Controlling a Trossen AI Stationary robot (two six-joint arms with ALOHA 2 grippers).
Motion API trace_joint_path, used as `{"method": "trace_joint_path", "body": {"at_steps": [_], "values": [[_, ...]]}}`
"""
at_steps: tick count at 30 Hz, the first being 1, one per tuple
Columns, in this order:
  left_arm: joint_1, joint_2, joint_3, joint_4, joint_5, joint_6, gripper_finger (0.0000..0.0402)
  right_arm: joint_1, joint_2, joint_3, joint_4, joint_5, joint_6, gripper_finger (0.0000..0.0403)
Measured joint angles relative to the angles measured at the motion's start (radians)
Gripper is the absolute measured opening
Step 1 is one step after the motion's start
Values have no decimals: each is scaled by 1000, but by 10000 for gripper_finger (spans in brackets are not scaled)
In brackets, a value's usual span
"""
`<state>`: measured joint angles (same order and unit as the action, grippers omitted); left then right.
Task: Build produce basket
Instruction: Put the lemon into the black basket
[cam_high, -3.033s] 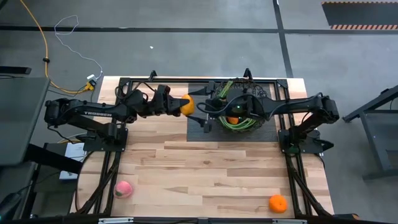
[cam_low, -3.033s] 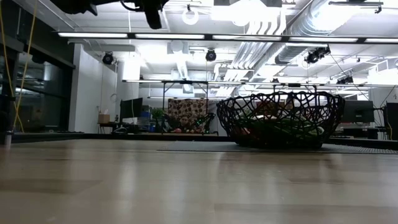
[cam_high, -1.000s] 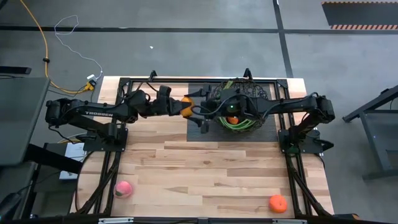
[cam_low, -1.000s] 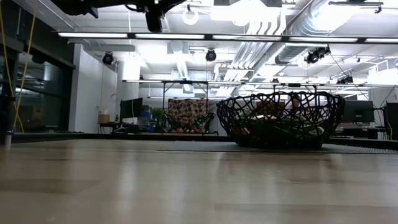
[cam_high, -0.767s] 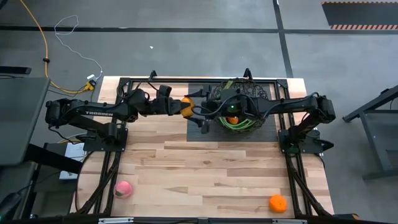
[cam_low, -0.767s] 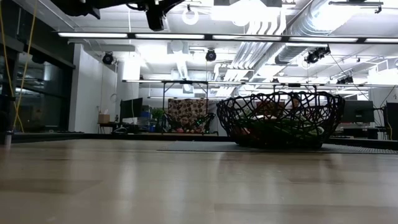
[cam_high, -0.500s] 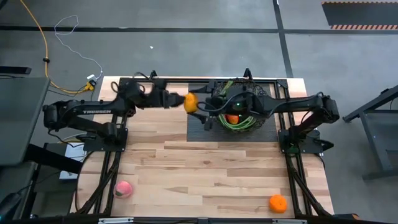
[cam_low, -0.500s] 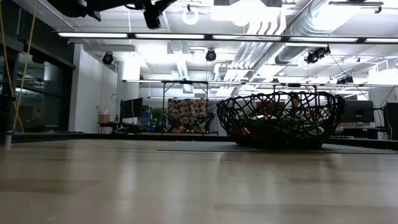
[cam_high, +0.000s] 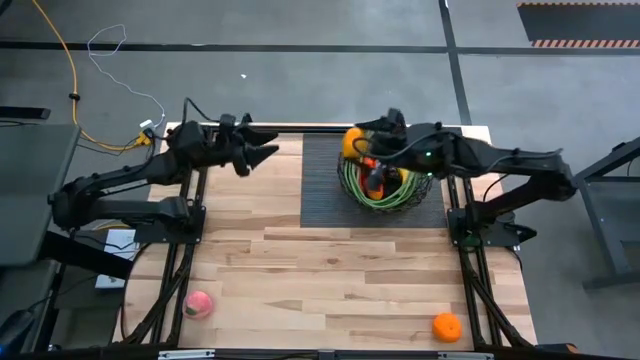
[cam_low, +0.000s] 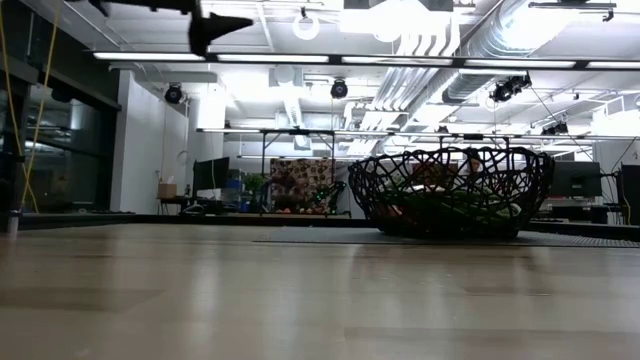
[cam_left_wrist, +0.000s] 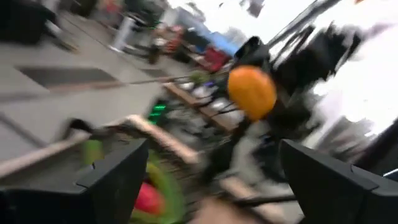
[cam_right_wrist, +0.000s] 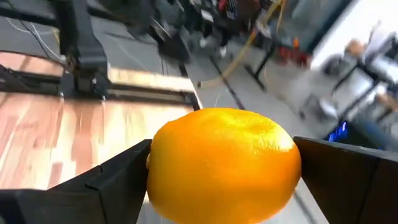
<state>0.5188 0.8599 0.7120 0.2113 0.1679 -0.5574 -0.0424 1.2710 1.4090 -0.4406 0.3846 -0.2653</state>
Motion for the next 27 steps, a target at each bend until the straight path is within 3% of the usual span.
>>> {"method": "trace_joint_path", "body": {"at_steps": [5,8,11,15,21,27], "values": [[-135,-72,-2,-155,-259,232,349,-41,-66,0,-194,1,126,338],[-232,-90,-2,-206,-426,301,349,-63,-90,-4,-314,1,206,339],[-335,-89,-3,-208,-530,322,349,-69,-135,-61,-364,0,271,339],[-449,-86,-3,-130,-550,336,349,-69,-228,-209,-315,-2,362,339],[-541,-60,-3,46,-516,336,348,-68,-374,-452,17,-34,456,339],[-563,-50,-3,89,-518,333,348,-68,-410,-517,102,-28,475,339]]}}
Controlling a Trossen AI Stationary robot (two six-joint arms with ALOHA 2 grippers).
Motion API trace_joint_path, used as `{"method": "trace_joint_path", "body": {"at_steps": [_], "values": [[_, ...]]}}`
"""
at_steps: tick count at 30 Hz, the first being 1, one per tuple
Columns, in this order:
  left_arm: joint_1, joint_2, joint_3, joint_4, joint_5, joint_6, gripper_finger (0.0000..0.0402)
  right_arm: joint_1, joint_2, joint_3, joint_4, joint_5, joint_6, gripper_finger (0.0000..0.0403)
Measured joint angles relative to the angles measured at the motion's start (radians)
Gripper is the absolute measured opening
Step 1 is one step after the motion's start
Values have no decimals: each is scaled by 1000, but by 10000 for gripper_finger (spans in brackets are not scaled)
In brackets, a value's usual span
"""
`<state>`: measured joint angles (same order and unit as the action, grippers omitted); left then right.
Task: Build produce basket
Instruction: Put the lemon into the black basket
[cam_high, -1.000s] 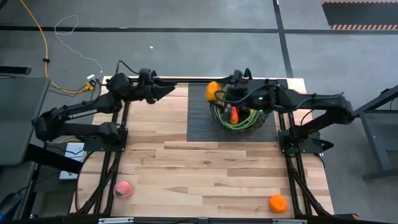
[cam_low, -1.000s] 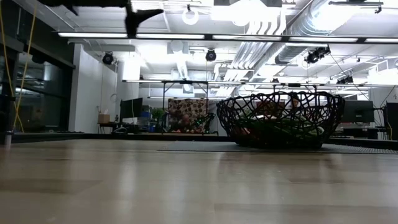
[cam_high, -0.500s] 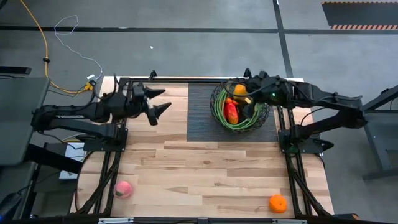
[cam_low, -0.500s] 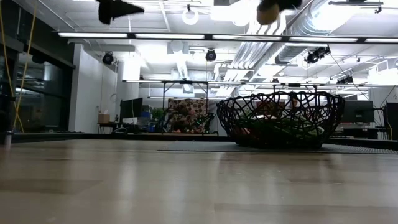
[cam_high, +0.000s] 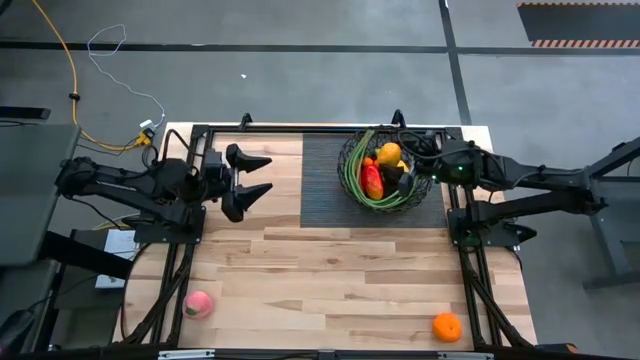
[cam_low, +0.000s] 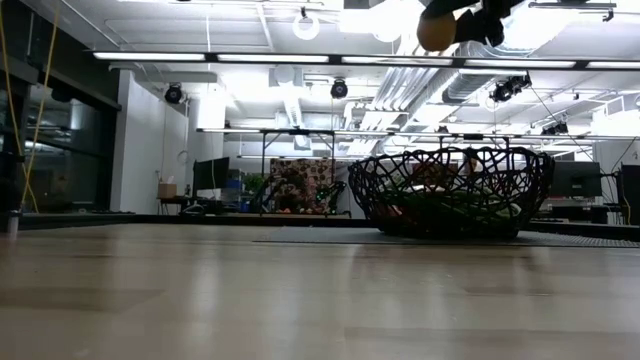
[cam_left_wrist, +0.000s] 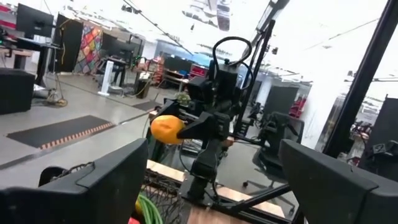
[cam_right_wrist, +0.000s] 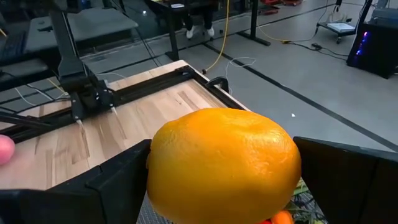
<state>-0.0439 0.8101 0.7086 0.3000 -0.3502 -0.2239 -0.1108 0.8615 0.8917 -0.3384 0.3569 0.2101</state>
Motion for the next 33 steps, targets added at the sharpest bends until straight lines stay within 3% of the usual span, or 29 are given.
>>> {"method": "trace_joint_path", "body": {"at_steps": [13,16,20,25,33], "values": [[0,0,0,-3,6,0,348,-1,3,35,-31,0,-20,339],[0,0,0,-3,15,0,348,-19,30,83,-152,19,22,339],[0,1,0,-3,17,-1,348,-108,121,185,-451,-19,112,339],[0,1,0,-4,17,-8,348,-232,268,218,-698,-199,199,339],[0,1,0,-5,16,-8,348,-341,467,146,-690,-237,245,339]]}}
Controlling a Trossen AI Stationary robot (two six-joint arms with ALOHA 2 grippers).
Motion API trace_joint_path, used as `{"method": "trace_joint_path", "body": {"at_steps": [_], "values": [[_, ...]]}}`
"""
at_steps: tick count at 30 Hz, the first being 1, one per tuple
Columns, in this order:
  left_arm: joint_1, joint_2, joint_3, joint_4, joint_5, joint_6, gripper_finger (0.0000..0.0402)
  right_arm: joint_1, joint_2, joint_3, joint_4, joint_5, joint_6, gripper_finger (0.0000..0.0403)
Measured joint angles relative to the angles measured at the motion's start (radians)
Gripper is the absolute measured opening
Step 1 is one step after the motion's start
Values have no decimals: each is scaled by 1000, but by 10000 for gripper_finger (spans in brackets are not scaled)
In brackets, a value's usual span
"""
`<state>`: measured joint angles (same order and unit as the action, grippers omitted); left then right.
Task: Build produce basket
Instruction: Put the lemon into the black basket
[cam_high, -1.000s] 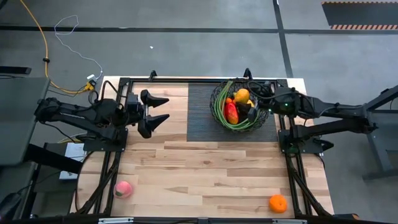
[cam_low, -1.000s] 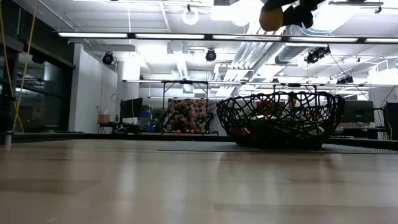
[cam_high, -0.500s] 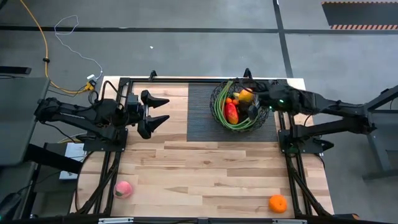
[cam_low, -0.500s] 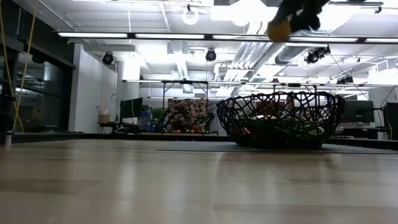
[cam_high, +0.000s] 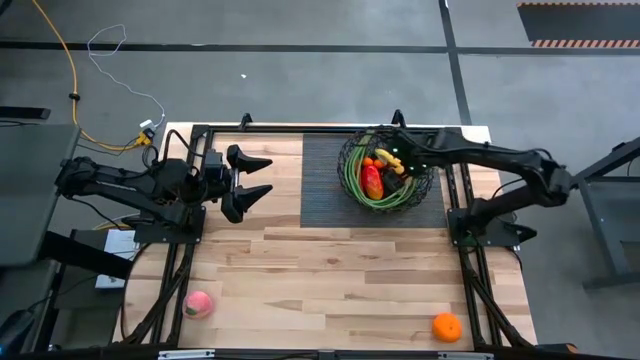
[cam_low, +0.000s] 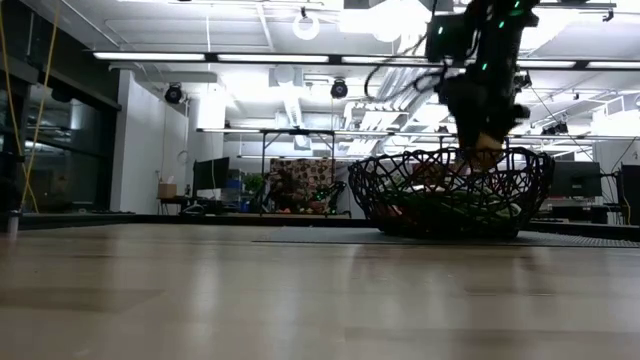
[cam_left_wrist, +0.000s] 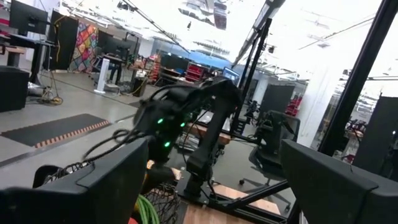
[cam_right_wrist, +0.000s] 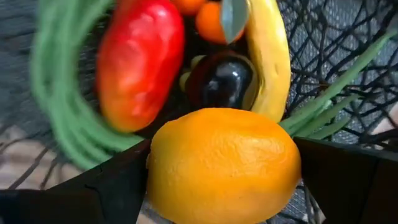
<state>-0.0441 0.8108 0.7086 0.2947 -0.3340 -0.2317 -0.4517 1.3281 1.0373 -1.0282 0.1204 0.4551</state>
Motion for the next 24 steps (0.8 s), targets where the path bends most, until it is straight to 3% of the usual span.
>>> {"method": "trace_joint_path", "body": {"at_steps": [12,24], "values": [[0,0,0,-2,-2,0,348,-22,165,-53,75,-52,43,339],[0,0,0,-2,-2,25,348,-22,198,-54,117,-42,123,339]]}}
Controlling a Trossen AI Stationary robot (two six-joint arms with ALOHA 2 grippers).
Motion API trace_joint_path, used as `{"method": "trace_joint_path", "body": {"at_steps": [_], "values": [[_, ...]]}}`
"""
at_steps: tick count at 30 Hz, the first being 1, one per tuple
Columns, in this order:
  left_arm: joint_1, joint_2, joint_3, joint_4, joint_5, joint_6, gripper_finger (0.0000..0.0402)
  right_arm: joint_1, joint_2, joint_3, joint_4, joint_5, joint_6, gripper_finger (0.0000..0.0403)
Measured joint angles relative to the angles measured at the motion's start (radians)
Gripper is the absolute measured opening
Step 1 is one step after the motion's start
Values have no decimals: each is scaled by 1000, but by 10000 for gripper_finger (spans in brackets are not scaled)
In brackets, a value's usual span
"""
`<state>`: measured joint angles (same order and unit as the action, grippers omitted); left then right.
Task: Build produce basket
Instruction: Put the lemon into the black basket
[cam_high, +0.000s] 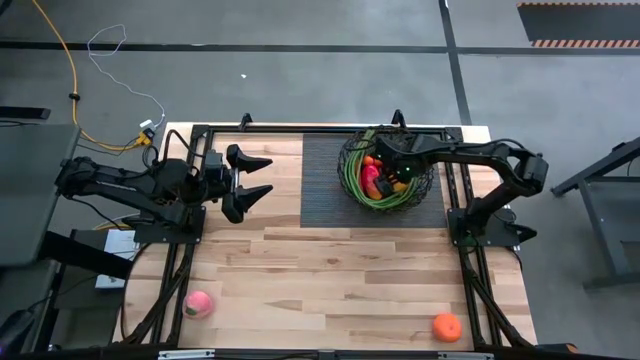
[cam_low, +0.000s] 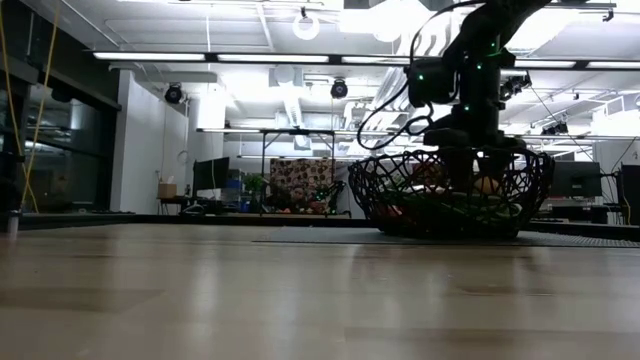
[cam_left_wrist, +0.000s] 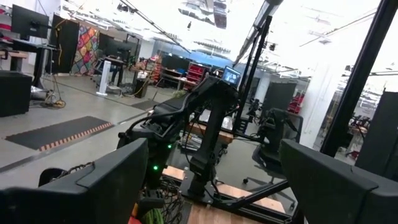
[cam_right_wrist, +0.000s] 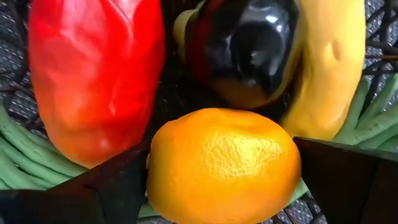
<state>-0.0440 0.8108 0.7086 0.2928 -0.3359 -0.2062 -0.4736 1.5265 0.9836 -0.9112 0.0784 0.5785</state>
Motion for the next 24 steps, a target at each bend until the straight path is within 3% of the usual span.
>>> {"method": "trace_joint_path", "body": {"at_steps": [6,12,19,24], "values": [[0,0,0,0,0,0,348,0,0,0,5,-2,0,343],[0,0,0,0,0,0,348,0,0,0,-28,-5,8,392],[0,0,0,1,0,0,348,3,-2,29,-51,14,7,396],[0,0,0,1,0,0,348,3,-5,80,-125,19,-88,397]]}}
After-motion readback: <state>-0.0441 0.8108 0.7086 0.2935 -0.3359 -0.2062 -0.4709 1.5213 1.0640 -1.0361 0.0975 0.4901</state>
